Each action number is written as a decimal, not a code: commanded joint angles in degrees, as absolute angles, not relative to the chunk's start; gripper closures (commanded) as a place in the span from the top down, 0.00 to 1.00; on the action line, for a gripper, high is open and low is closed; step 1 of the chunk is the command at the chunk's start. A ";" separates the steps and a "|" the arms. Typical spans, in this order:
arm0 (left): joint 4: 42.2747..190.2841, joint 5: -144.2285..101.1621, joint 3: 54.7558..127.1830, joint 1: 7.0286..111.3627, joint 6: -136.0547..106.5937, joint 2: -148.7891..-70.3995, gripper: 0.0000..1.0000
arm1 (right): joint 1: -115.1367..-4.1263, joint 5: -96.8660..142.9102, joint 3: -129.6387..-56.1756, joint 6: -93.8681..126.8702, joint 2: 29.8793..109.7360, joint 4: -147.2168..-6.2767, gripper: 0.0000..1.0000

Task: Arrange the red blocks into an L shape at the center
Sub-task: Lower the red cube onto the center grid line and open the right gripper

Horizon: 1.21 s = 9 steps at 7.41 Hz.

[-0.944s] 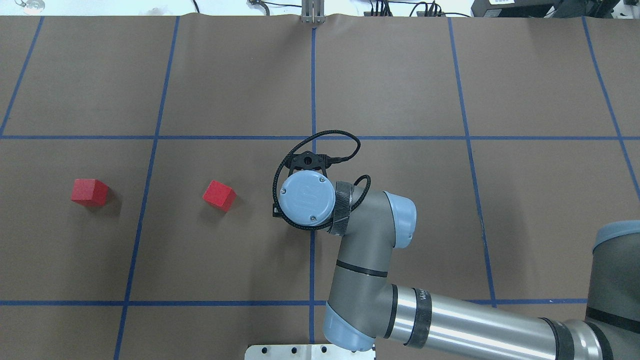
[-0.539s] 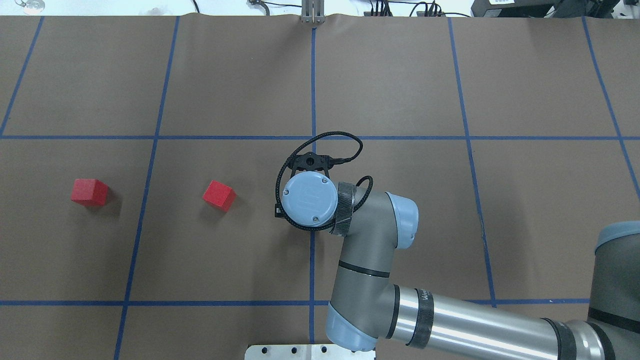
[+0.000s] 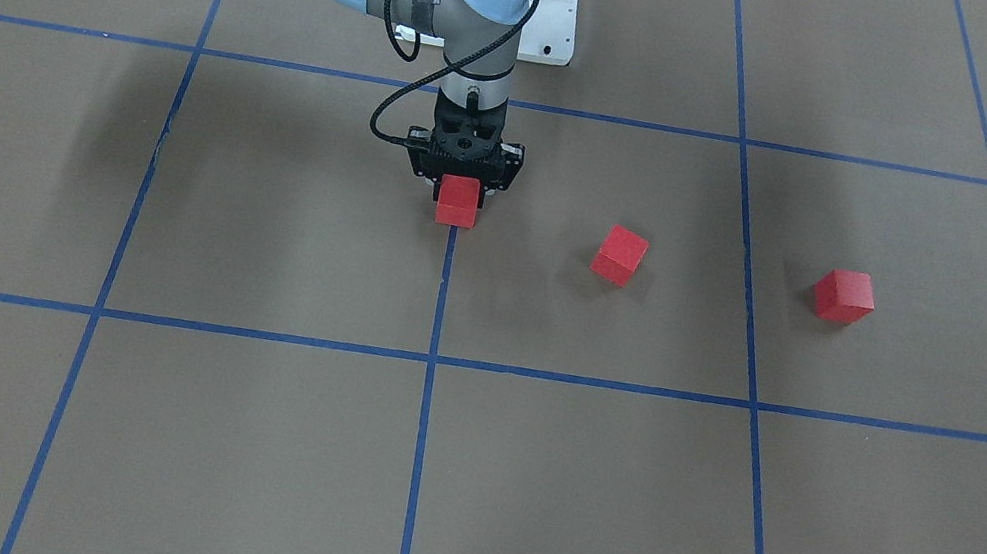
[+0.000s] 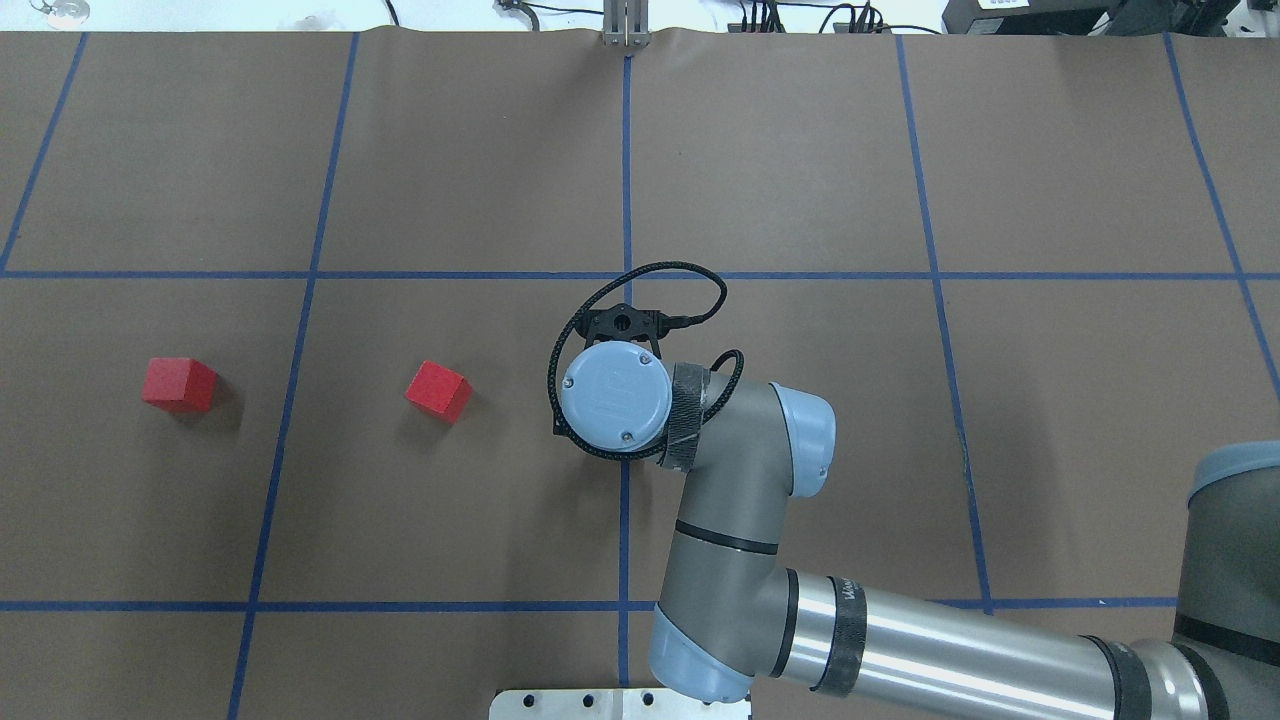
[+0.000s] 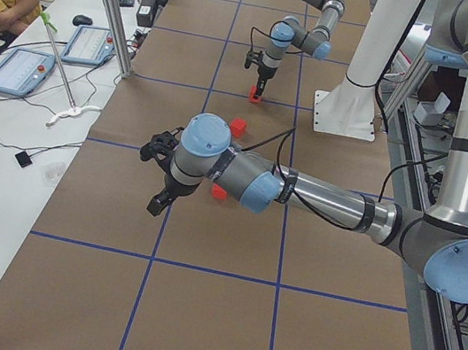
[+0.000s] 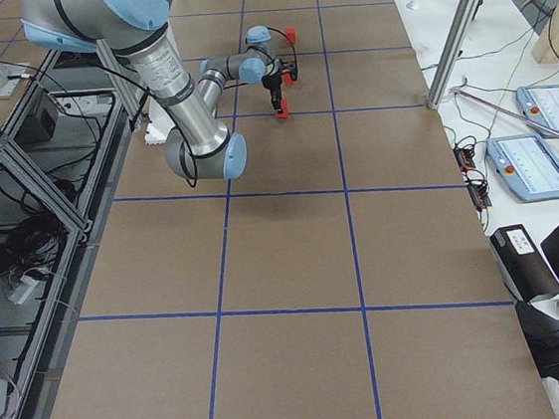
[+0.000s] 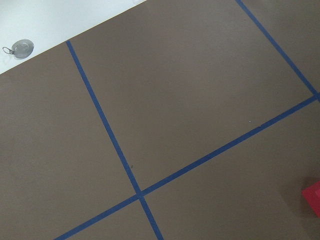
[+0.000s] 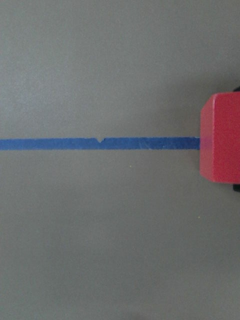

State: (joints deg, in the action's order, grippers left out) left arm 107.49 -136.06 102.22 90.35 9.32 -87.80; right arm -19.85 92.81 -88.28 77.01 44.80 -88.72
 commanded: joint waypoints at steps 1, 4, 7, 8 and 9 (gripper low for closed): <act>107.49 -136.05 102.22 90.35 9.32 -87.80 1.00 | -19.86 92.81 -88.24 77.34 44.74 -88.51 0.99; 107.58 -136.05 101.95 90.35 9.32 -87.80 1.00 | -19.86 92.90 -88.33 77.26 44.74 -88.33 1.00; 107.58 -136.06 102.04 90.35 9.32 -88.15 1.00 | -24.41 97.00 -92.87 76.29 44.30 -94.87 1.00; 109.06 -136.14 102.39 90.35 9.40 -88.24 1.00 | -28.35 100.69 -95.95 75.51 44.99 -98.14 1.00; 111.60 -136.23 102.04 89.57 9.14 -87.89 1.00 | -32.30 103.51 -99.11 71.67 47.18 -99.74 1.00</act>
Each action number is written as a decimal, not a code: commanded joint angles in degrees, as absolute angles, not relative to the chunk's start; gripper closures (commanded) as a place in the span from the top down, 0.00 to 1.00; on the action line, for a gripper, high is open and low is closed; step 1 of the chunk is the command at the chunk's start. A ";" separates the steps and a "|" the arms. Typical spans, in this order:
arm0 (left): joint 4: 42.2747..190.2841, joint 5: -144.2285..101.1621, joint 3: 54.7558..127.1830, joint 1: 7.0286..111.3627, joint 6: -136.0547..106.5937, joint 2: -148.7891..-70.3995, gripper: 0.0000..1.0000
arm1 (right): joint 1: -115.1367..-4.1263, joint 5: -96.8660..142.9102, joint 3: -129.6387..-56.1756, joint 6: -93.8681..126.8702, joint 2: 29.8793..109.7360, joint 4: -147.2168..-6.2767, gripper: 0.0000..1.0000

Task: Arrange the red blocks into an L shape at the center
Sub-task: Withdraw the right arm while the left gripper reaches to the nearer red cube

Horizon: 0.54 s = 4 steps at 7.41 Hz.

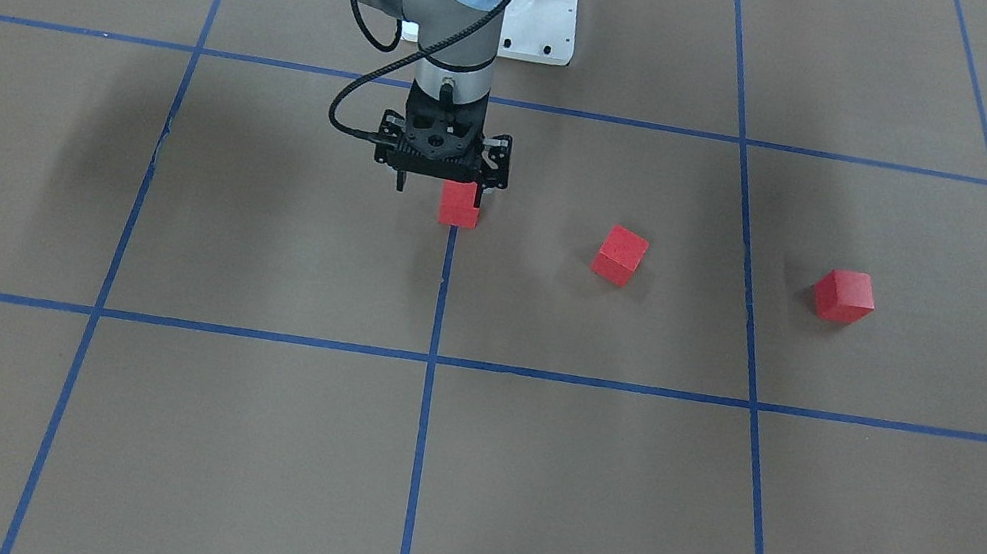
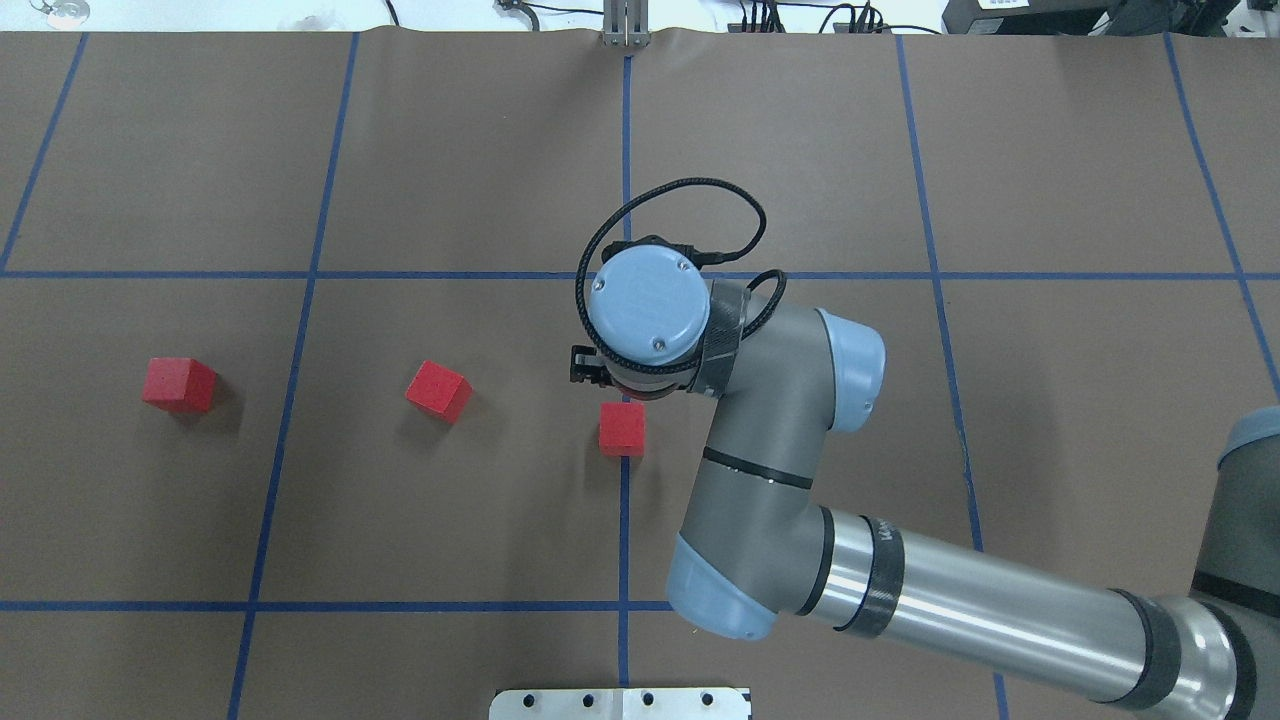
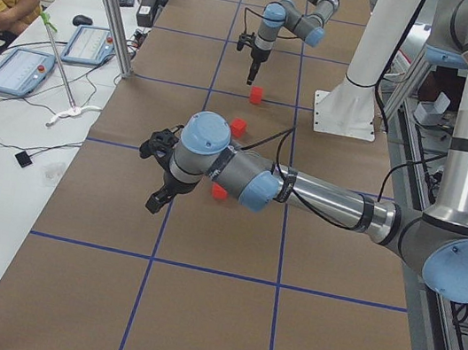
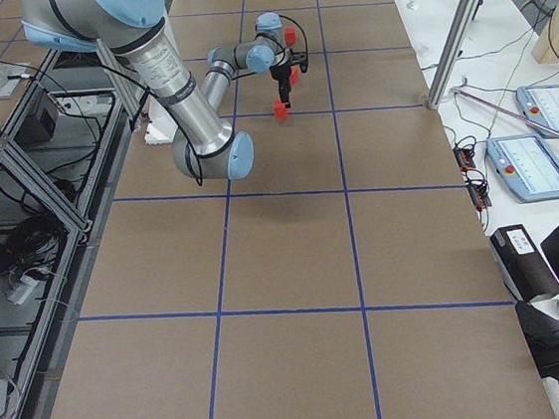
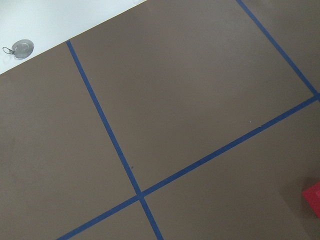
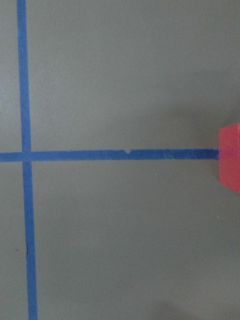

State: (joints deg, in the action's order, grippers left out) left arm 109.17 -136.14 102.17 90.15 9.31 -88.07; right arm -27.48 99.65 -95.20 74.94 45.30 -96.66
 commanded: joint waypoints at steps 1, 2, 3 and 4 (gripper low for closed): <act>112.06 -136.14 102.65 85.91 8.71 -88.50 1.00 | -37.30 107.80 -104.19 66.41 51.46 -100.54 1.00; 112.76 -136.14 103.27 82.04 1.39 -90.33 1.00 | -42.92 112.45 -107.46 60.44 55.51 -100.72 1.00; 116.16 -135.97 104.32 77.48 -8.86 -92.09 1.00 | -47.85 114.59 -108.97 52.38 58.85 -100.64 1.00; 118.98 -135.44 105.54 72.47 -18.01 -92.89 1.00 | -53.73 118.09 -108.98 44.20 62.37 -100.63 1.00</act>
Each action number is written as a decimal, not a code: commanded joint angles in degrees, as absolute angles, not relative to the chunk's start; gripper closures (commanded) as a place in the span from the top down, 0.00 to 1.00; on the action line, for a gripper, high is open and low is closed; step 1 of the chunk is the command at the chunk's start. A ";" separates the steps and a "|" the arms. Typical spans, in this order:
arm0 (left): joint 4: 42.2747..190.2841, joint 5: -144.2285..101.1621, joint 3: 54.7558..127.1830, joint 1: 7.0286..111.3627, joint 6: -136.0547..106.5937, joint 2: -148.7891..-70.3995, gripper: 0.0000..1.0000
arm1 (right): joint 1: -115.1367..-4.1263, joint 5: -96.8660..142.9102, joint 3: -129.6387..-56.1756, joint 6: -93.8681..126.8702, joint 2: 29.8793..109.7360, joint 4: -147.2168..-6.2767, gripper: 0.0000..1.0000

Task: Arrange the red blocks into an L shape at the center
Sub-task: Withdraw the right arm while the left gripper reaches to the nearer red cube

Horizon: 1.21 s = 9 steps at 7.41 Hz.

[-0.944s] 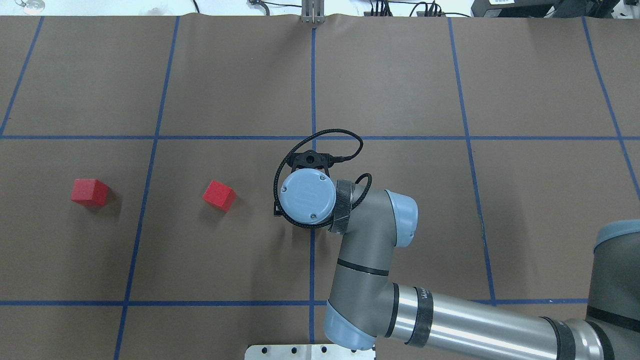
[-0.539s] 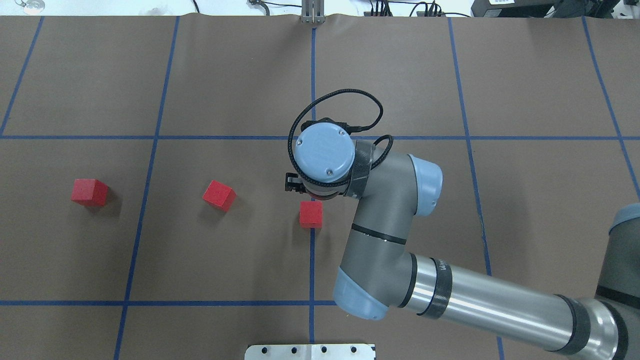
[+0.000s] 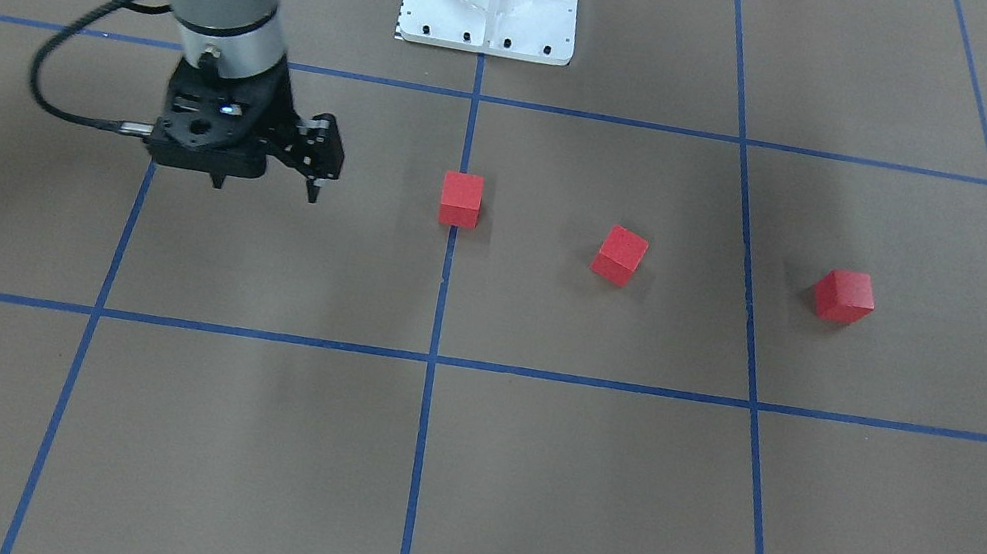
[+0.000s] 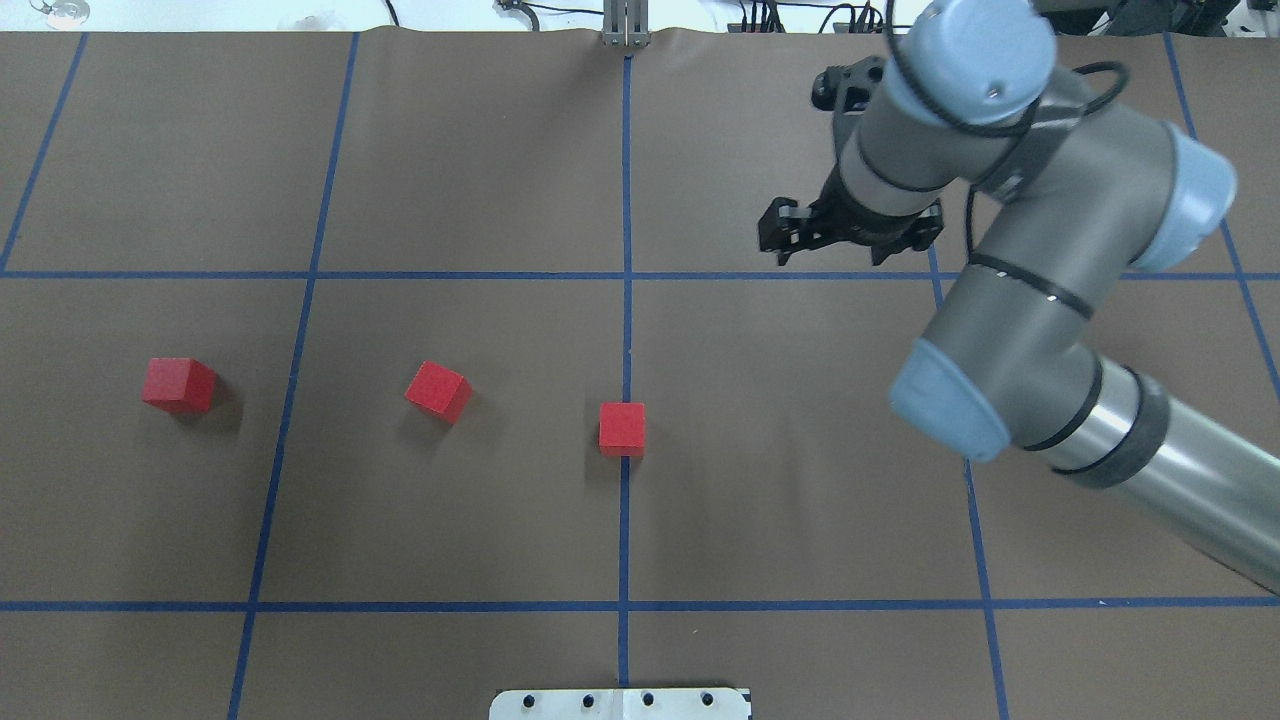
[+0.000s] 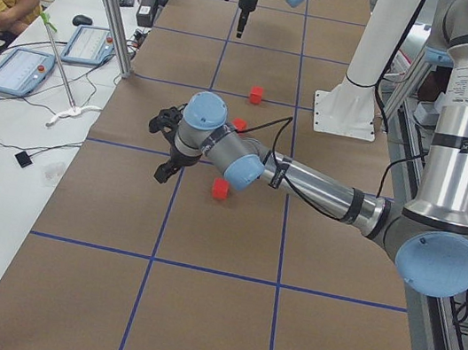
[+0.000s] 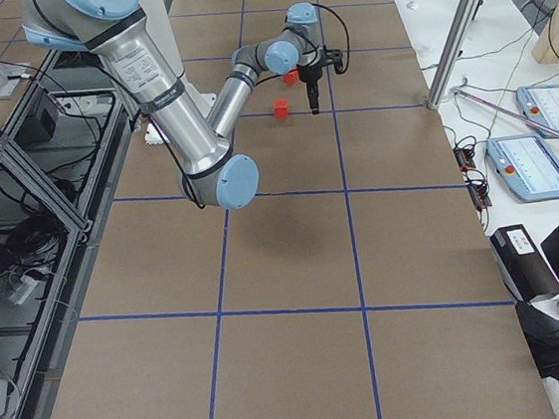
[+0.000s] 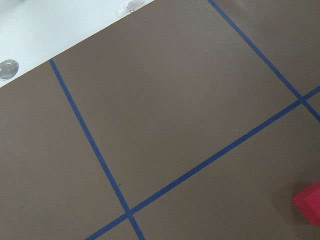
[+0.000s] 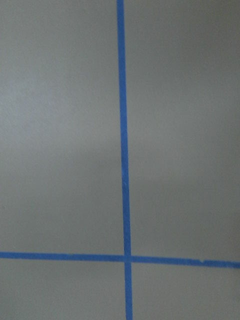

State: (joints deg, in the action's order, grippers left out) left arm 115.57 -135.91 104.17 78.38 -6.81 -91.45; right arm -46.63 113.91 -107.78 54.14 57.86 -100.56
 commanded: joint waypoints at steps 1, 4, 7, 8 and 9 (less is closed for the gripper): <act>119.79 -135.09 106.69 67.64 -24.54 -94.81 1.00 | -59.79 121.43 -108.90 32.72 67.27 -100.20 1.00; 119.62 -122.93 110.03 51.48 -38.77 -99.82 1.00 | -75.19 126.28 -107.06 2.72 81.26 -99.93 1.00; 114.38 -110.75 109.43 37.38 -44.03 -105.27 1.00 | -84.36 128.41 -104.15 -8.78 88.22 -98.70 1.00; 109.04 -110.66 109.34 35.18 -44.03 -107.56 1.00 | -84.81 128.41 -104.24 -8.70 88.59 -98.70 1.00; 105.59 -110.57 108.47 33.76 -43.95 -109.49 1.00 | -84.81 128.32 -104.15 -8.70 88.68 -98.70 1.00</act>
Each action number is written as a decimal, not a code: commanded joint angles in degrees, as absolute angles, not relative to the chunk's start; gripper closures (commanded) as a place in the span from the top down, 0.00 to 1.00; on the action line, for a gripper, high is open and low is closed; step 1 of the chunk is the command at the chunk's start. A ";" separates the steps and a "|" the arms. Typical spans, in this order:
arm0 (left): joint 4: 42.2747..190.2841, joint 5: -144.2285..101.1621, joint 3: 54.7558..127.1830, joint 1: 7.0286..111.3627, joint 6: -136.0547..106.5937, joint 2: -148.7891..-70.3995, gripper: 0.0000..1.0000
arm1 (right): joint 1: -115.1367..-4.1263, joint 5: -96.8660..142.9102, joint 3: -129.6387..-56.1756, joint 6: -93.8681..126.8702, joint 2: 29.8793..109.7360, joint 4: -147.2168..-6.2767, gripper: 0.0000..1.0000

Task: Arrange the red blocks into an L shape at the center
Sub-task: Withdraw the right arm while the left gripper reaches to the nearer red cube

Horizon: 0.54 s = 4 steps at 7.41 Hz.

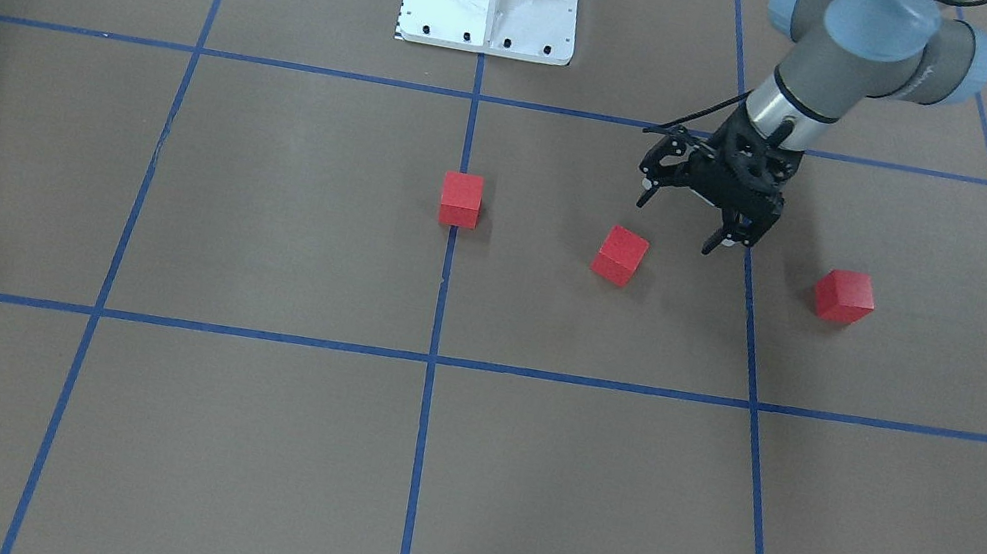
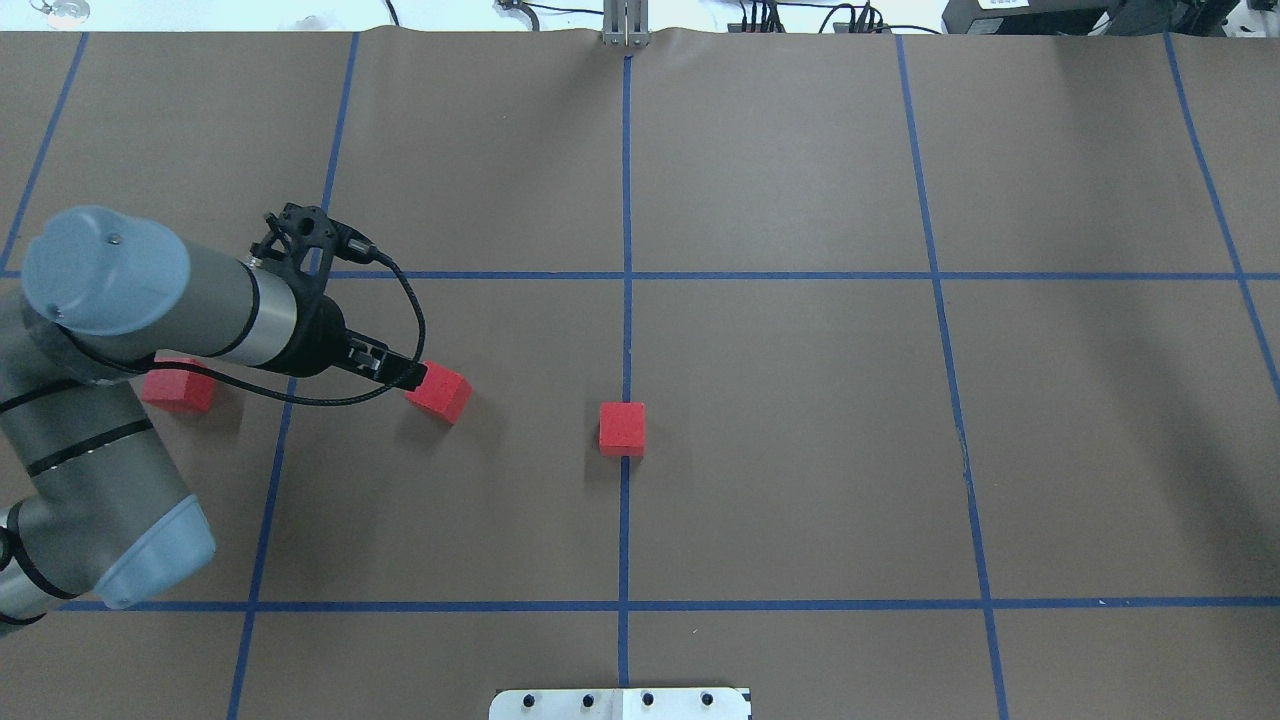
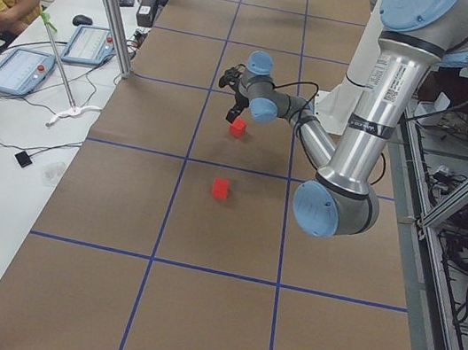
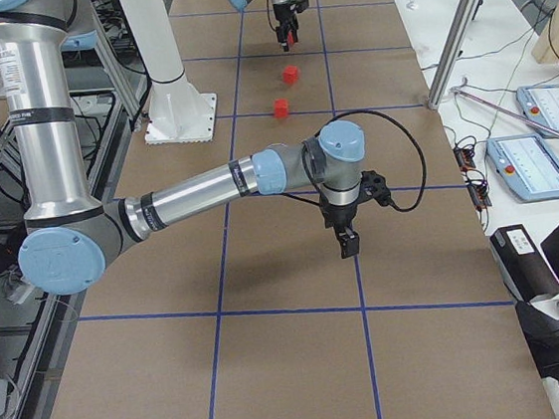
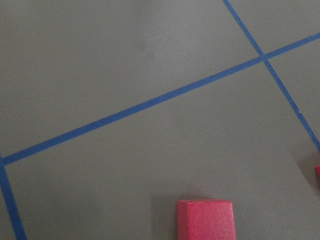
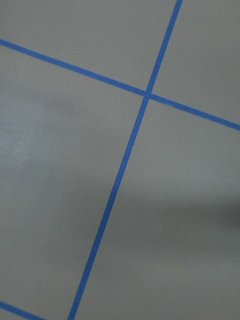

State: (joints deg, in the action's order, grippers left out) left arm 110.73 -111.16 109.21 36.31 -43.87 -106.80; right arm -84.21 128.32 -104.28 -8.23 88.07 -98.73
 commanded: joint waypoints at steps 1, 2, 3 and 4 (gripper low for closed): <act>104.95 -110.57 106.19 33.75 -43.95 -111.16 1.00 | -84.81 128.32 -104.06 -8.53 88.77 -98.70 1.00; 104.94 -110.57 102.95 33.75 -43.95 -113.10 1.00 | -84.81 128.32 -104.06 -8.53 88.68 -98.70 1.00; 104.94 -110.57 100.74 33.75 -44.03 -114.07 1.00 | -84.81 128.32 -104.06 -8.44 88.68 -98.70 1.00; 104.94 -110.57 100.37 33.84 -44.03 -113.91 1.00 | -84.81 128.32 -104.06 -8.35 88.59 -98.70 1.00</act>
